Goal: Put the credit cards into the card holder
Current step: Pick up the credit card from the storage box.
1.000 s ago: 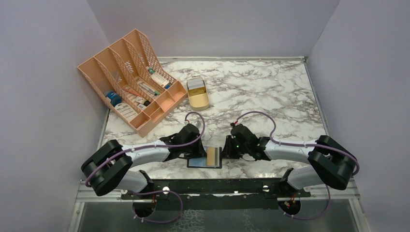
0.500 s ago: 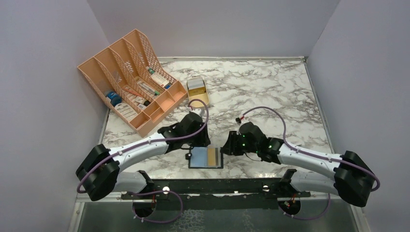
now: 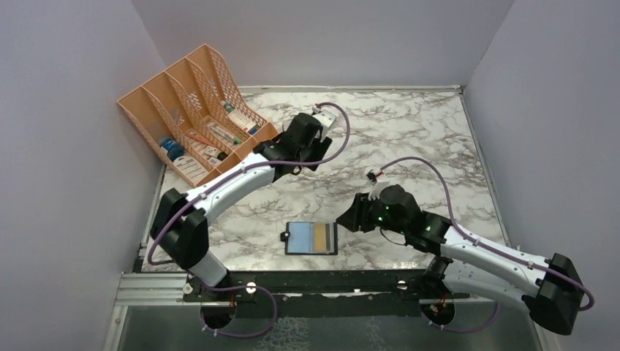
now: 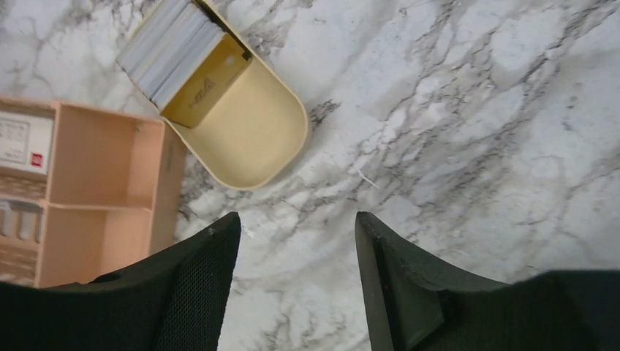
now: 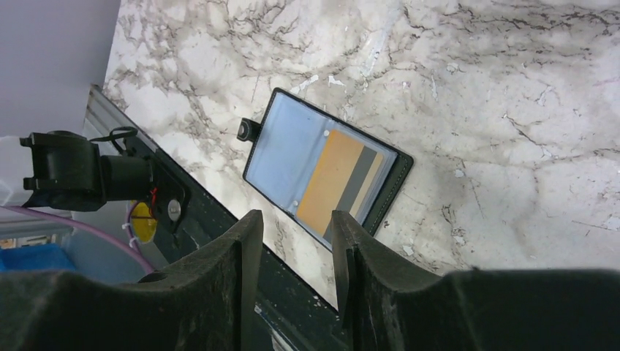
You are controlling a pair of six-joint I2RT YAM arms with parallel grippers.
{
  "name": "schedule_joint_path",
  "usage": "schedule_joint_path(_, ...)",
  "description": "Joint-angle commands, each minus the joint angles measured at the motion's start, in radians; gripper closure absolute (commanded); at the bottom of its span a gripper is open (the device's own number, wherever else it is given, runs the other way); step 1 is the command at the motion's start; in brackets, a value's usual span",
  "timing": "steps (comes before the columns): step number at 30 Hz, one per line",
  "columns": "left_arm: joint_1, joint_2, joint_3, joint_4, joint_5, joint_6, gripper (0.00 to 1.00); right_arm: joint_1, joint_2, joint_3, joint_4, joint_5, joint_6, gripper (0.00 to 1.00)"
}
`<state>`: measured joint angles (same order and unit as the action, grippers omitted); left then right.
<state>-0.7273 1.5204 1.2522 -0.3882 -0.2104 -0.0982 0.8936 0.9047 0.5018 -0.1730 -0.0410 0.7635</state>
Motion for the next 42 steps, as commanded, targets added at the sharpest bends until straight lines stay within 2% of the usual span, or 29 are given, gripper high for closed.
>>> schedule_joint_path(1,0.018,0.143,0.149,-0.064,-0.035,0.308,0.38,0.004,-0.028,0.017,-0.019,0.041,-0.033,0.6)
schedule_joint_path(10,0.11,0.418,0.346,-0.02,-0.074,0.56,0.41,0.004,-0.021,0.063,-0.062,0.052,-0.043,0.6)
schedule_joint_path(15,0.151,0.493,0.369,0.048,-0.088,0.615,0.42,0.004,-0.015,0.087,-0.097,0.064,-0.045,0.6)
schedule_joint_path(20,0.161,0.541,0.348,0.142,-0.175,0.691,0.41,0.004,-0.013,0.106,-0.113,0.077,-0.045,0.6)
schedule_joint_path(33,0.174,0.645,0.393,0.172,-0.18,0.721,0.42,0.004,0.017,0.129,-0.113,0.093,-0.041,0.6)
schedule_joint_path(42,0.175,0.671,0.411,0.183,-0.221,0.739,0.49,0.004,0.007,0.128,-0.119,0.104,-0.038,0.6)
